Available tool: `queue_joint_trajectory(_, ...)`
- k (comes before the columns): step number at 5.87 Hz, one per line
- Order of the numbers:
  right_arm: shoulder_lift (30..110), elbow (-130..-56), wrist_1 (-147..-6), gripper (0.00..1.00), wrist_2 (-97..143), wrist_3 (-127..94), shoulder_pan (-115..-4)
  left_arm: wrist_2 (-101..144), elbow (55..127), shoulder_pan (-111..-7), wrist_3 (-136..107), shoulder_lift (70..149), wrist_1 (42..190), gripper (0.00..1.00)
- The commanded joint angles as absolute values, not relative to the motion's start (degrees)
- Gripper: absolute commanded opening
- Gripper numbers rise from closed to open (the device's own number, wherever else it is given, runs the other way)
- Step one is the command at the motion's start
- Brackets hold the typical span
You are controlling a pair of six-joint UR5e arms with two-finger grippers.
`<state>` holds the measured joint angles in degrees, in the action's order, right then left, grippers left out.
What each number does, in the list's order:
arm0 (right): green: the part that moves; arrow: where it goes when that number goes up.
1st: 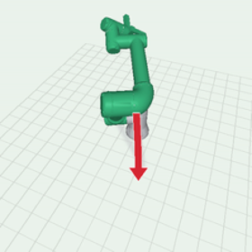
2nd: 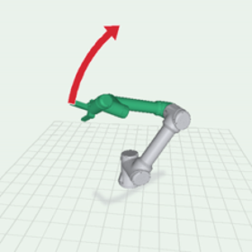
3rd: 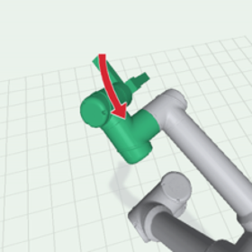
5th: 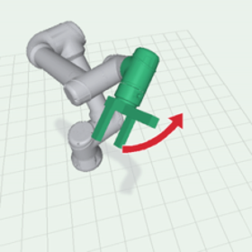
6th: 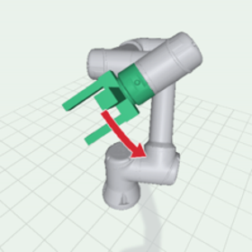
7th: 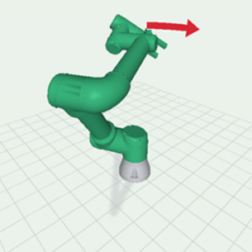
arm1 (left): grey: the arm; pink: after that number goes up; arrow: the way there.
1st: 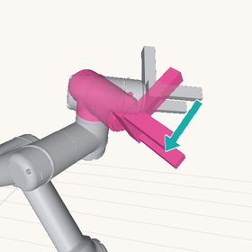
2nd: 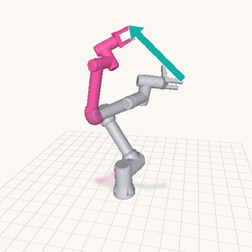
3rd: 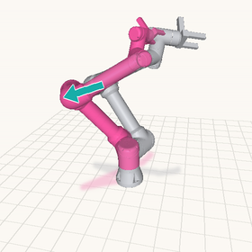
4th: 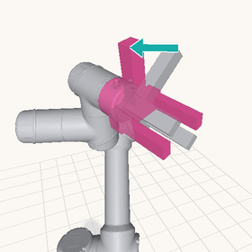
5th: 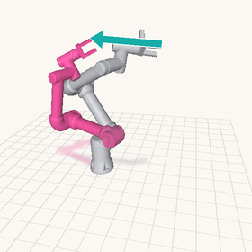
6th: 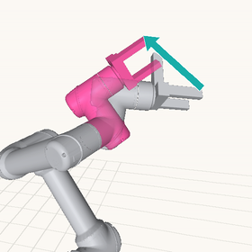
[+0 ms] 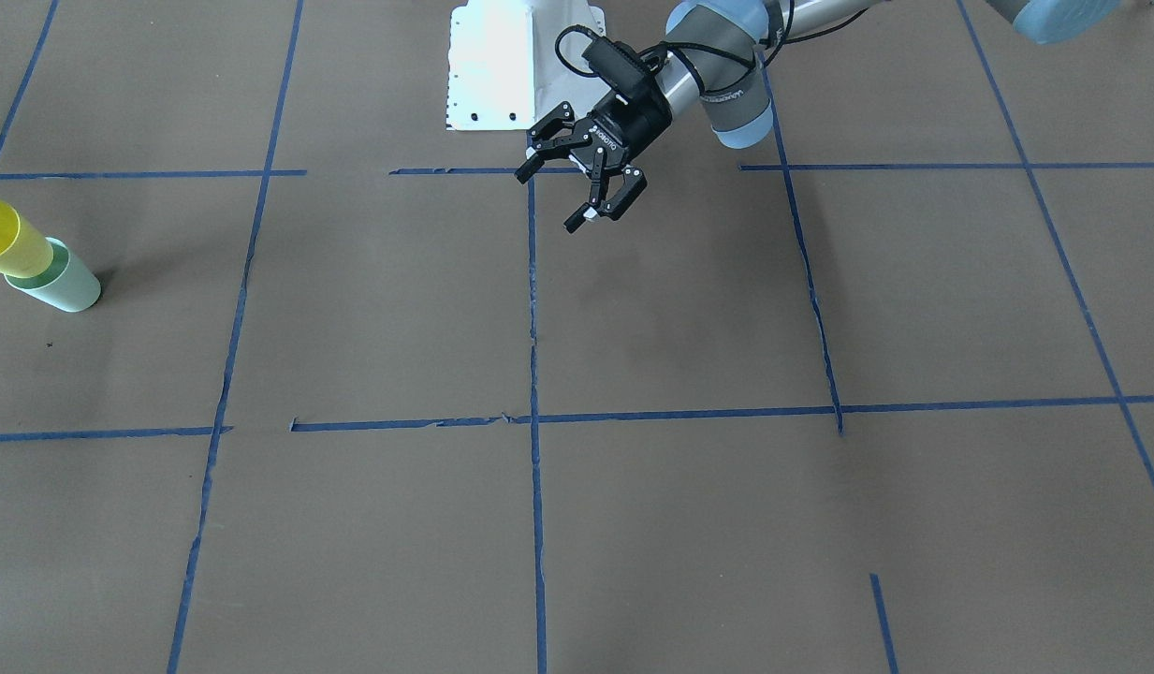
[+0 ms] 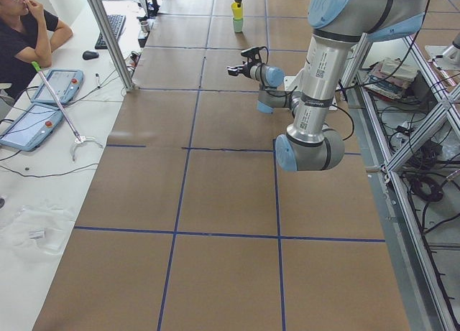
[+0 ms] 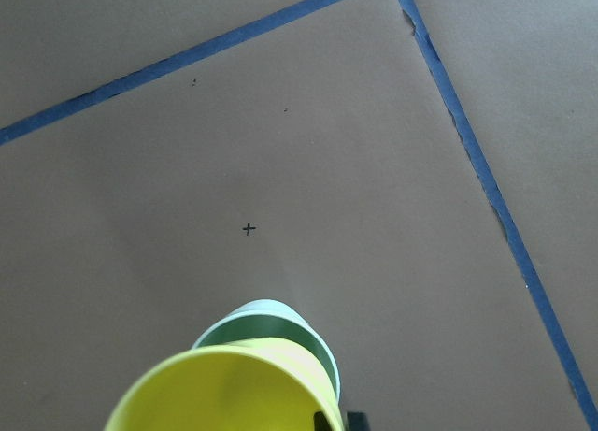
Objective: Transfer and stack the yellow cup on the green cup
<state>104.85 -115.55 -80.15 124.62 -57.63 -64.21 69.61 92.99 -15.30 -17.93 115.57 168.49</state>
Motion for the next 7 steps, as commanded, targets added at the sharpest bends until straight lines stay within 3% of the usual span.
queue_joint_trajectory(1,104.5,-115.1,-80.2,0.01,125.2,-57.7,-64.2,69.6,93.0,-15.3,-17.9,115.6,168.5,1.0)
queue_joint_trajectory(2,104.0,-114.4,-80.2,0.02,125.2,-57.7,-64.1,69.6,92.9,-15.2,-17.9,115.6,168.5,1.0)
queue_joint_trajectory(3,103.7,-113.8,-80.2,0.28,125.2,-57.5,-64.1,69.6,92.9,-15.2,-17.9,115.6,168.5,1.0)
queue_joint_trajectory(4,103.8,-113.9,-80.1,0.98,125.2,-57.7,-64.1,69.6,92.9,-15.1,-17.9,115.6,168.5,1.0)
queue_joint_trajectory(7,103.9,-117.7,-80.0,1.0,125.4,-56.9,-64.3,65.2,92.0,-17.6,-18.7,115.2,159.7,1.0)
